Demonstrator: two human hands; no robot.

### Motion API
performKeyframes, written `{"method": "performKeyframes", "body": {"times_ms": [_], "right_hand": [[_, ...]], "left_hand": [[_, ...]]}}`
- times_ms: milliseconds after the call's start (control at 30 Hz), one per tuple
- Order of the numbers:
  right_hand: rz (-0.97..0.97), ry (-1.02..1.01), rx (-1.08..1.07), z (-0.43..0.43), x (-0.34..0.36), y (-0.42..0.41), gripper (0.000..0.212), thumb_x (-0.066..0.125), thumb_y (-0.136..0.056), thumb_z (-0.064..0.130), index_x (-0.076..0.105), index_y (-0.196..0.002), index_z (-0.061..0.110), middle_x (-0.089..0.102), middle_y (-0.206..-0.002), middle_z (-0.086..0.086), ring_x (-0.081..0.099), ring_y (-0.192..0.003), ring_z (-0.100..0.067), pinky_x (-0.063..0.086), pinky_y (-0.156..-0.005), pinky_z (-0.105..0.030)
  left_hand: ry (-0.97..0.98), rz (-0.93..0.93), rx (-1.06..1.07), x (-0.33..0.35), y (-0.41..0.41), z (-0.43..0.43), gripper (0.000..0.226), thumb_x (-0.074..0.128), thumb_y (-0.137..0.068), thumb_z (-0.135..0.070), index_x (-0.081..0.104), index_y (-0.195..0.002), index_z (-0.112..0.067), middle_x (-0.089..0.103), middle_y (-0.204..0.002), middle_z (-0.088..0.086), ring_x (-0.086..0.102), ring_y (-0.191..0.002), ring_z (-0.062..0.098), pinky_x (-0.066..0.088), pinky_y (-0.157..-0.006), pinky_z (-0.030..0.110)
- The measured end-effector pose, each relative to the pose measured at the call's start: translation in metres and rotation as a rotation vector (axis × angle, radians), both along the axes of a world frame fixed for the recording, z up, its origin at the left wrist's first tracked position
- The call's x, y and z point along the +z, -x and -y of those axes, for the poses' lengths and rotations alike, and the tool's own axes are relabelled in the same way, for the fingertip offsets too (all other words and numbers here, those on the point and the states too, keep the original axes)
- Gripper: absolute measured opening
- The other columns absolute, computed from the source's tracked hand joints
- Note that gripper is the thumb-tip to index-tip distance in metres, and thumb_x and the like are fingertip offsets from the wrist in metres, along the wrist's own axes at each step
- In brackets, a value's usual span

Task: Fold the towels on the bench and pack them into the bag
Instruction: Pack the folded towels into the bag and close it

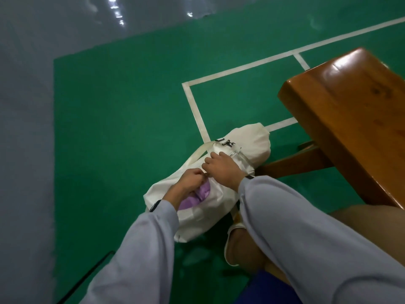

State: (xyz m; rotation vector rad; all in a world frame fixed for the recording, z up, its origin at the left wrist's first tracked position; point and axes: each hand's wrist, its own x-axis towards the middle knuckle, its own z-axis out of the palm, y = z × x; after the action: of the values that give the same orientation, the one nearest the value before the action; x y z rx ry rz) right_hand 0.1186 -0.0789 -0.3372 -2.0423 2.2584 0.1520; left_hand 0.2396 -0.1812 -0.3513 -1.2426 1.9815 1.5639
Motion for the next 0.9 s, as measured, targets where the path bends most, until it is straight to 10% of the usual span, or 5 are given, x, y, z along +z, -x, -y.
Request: {"method": "performKeyframes", "body": {"times_ms": [300,500,900], "right_hand": [[-0.073,-0.075,-0.041,-0.010,0.008,0.029,0.015,0.077,-0.080,0.008,0.068,-0.088,0.016,0.069,-0.082,-0.003,0.064,-0.082,-0.031,0.048,-0.065,-0.039],[-0.137,-0.161,-0.128,0.008,0.014,0.012,0.025,0.046,-0.101,0.011,0.063,-0.119,0.018,0.066,-0.115,-0.002,0.055,-0.116,-0.030,0.043,-0.089,-0.041],[-0.224,-0.213,-0.154,0.006,0.028,0.012,0.029,0.044,-0.101,0.007,0.068,-0.114,0.017,0.070,-0.115,-0.002,0.054,-0.125,-0.031,0.044,-0.095,-0.040]], "left_hand": [[0.266,0.339,-0.301,-0.003,-0.073,0.028,0.029,0.055,-0.093,-0.028,0.070,-0.096,-0.005,0.070,-0.113,0.020,0.062,-0.093,0.033,0.043,-0.072,0.030],[0.067,0.652,-0.133,0.017,-0.177,0.054,0.022,0.050,-0.090,-0.010,0.046,-0.069,-0.016,0.044,-0.053,0.001,0.033,-0.043,0.015,0.021,-0.046,0.014],[0.155,0.622,-0.121,0.010,-0.177,0.049,0.017,0.050,-0.082,-0.009,0.065,-0.075,-0.010,0.055,-0.060,0.006,0.040,-0.046,0.019,0.030,-0.047,0.018]]}}
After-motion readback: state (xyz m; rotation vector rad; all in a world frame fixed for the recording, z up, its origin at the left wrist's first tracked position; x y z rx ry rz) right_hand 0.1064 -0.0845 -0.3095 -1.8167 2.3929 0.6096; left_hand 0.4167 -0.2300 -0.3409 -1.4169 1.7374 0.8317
